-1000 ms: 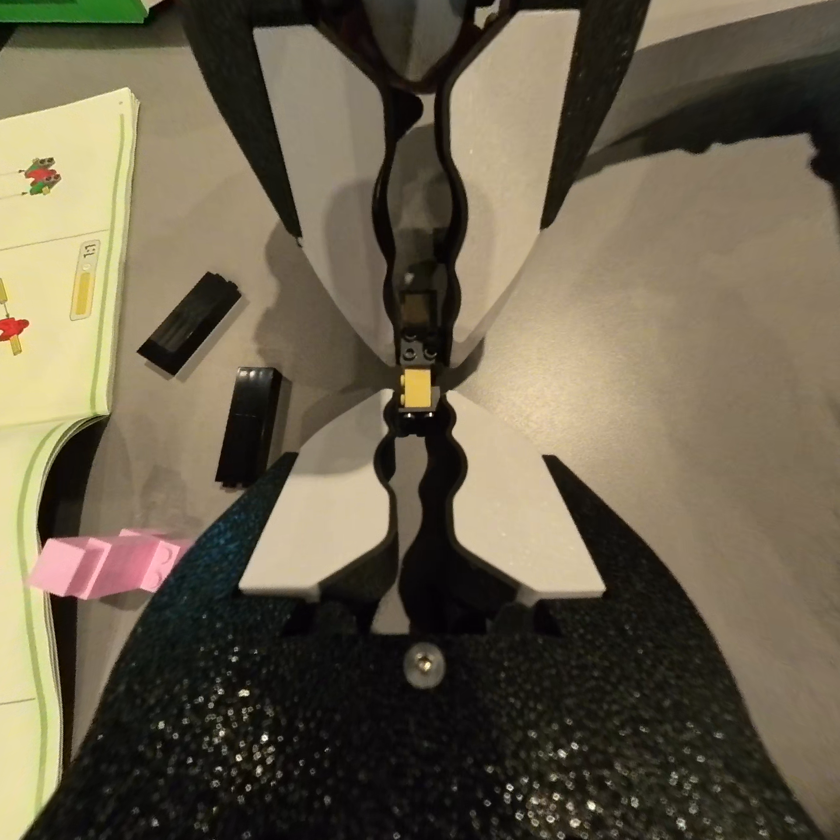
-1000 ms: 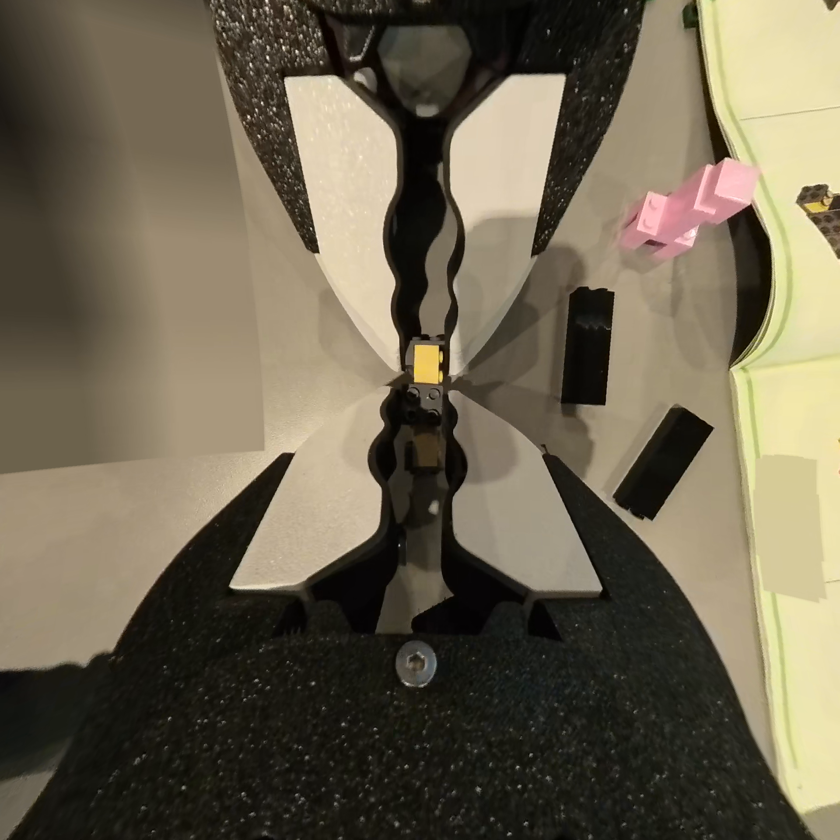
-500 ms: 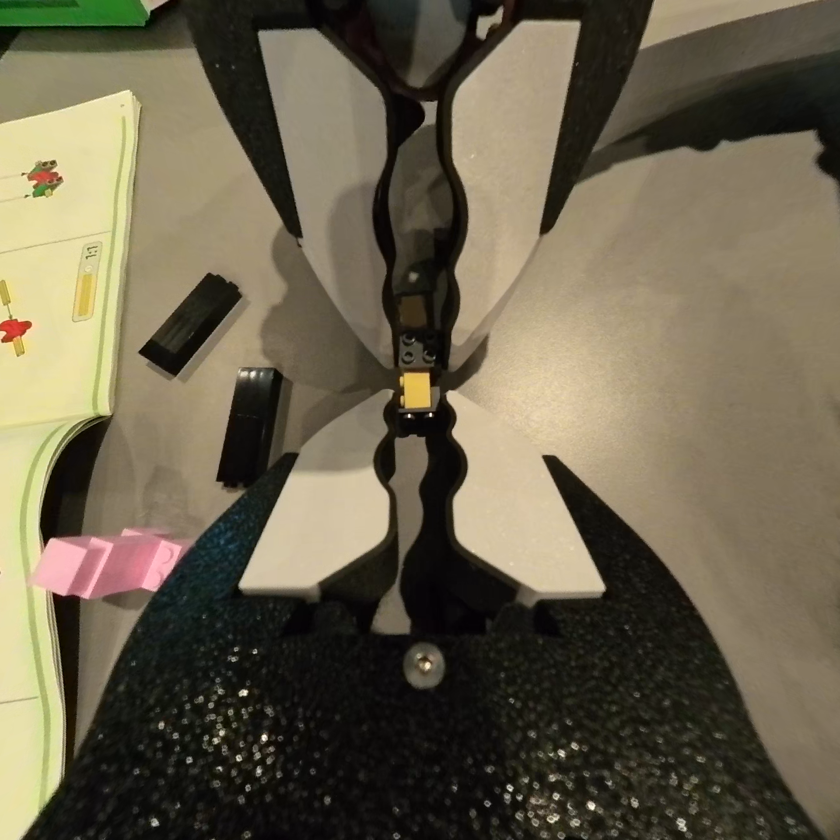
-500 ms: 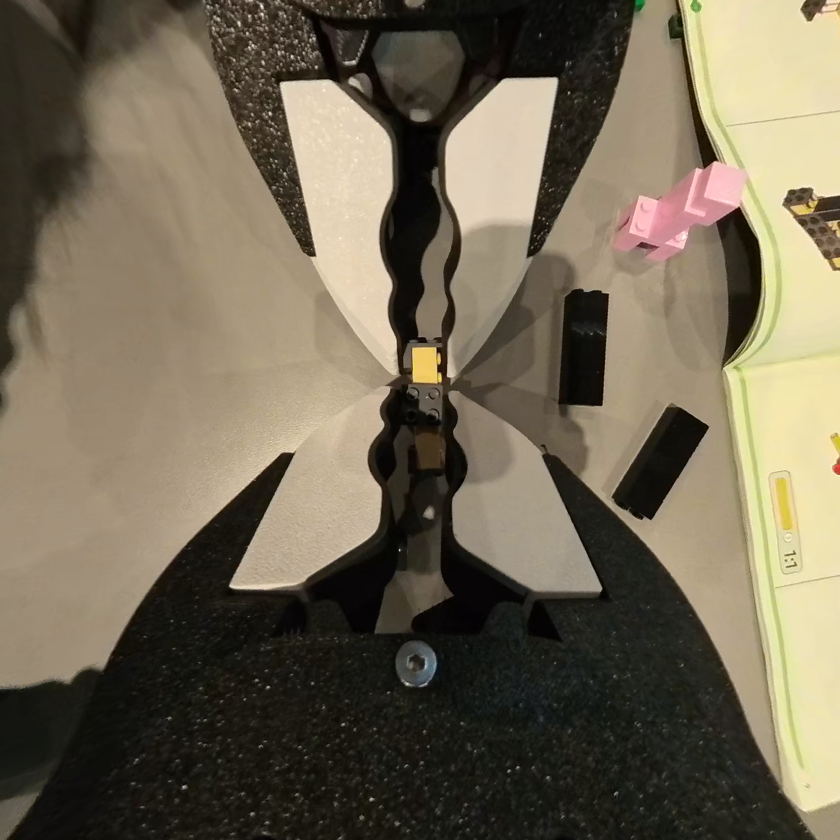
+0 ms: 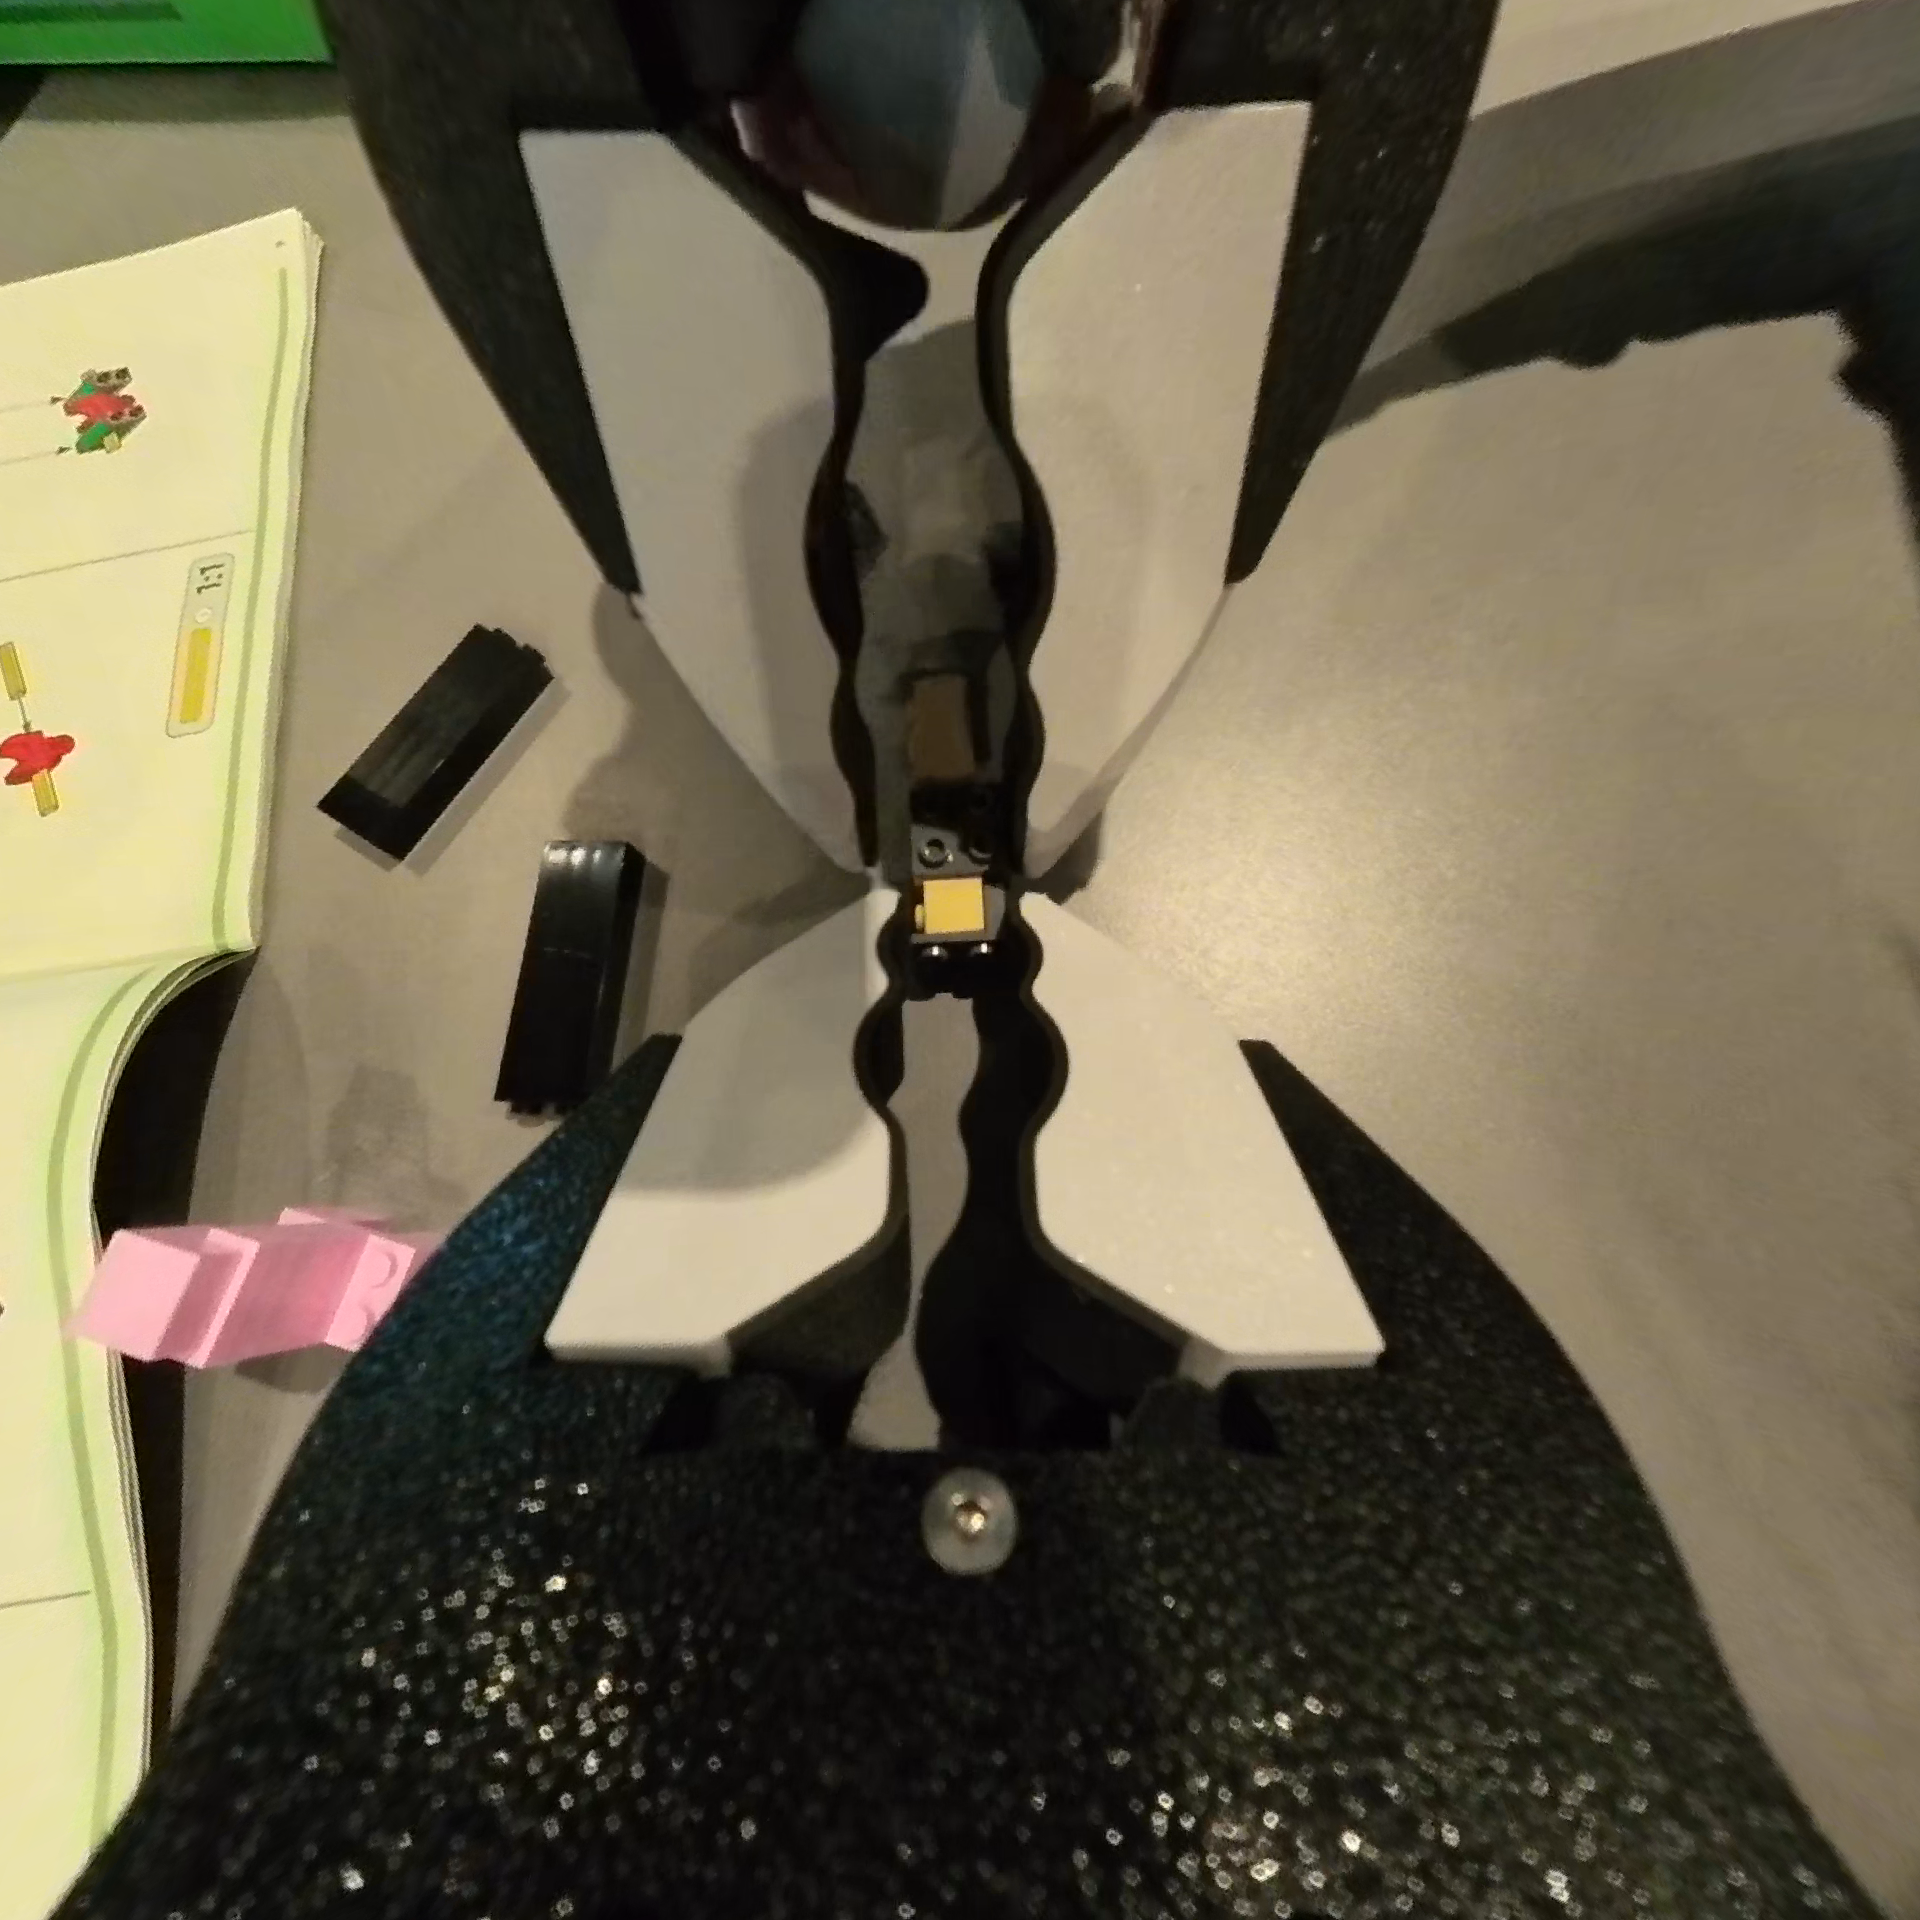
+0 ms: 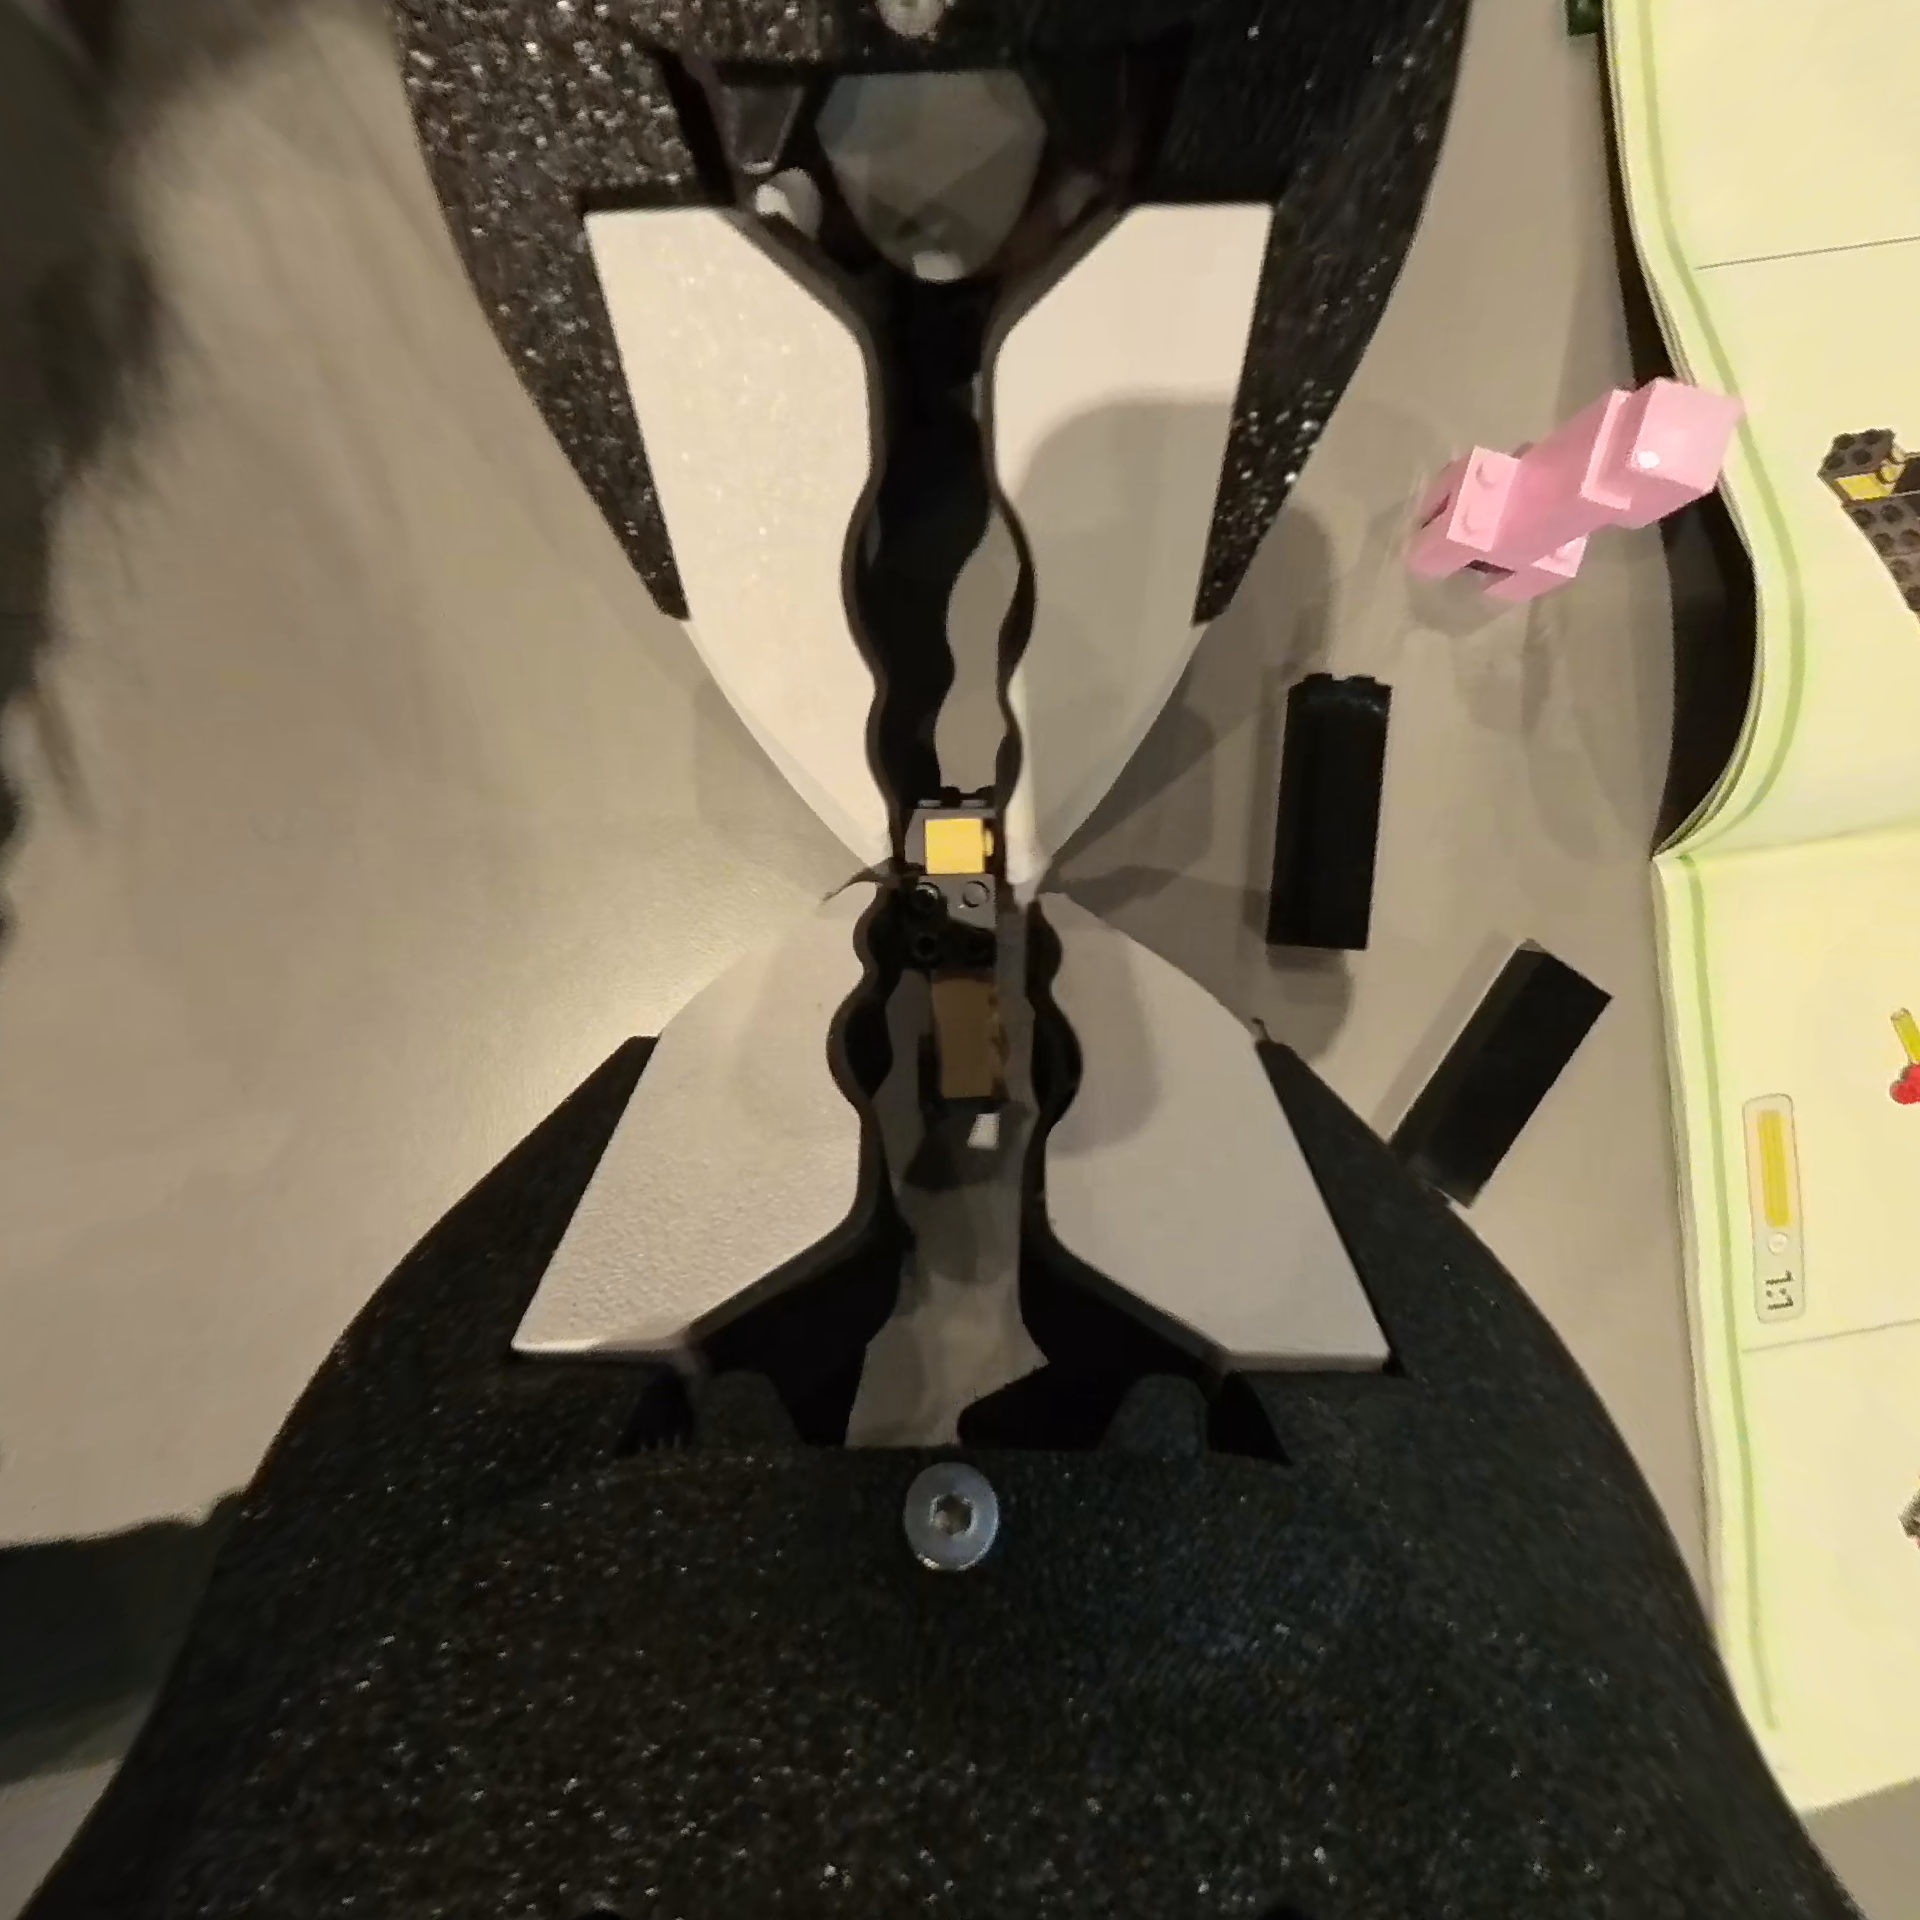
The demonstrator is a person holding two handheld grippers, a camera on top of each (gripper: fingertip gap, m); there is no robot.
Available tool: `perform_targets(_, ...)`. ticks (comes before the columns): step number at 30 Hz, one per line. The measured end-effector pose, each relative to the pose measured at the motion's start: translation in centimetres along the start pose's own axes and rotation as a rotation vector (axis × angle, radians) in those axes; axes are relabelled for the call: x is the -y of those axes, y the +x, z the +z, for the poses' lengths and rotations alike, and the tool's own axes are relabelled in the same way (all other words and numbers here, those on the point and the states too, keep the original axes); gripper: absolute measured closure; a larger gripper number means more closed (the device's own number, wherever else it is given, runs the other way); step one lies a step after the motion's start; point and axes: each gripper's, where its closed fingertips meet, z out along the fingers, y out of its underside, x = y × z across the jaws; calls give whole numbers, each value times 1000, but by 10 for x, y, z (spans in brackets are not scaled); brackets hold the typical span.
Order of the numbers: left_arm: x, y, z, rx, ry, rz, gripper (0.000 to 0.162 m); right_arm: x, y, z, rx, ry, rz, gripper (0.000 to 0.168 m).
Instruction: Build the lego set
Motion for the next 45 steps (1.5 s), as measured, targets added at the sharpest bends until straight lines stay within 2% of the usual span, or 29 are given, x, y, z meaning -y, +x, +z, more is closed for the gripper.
perform_targets(4,0,0,0,0,0,0,146,0,1,0,16,-8,13,143)
perform_targets(9,0,0,0,-1,0,0,146,0,-4,1,81,-6,44,151)
perform_targets(22,0,0,0,-1,3,2,146,0,-5,0,152,50,126,152)
perform_targets(32,0,1,0,-6,2,10,146,0,-5,0,89,26,52,152)
perform_targets(45,0,7,0,-60,5,54,146,1,-14,0,96,23,-98,152)
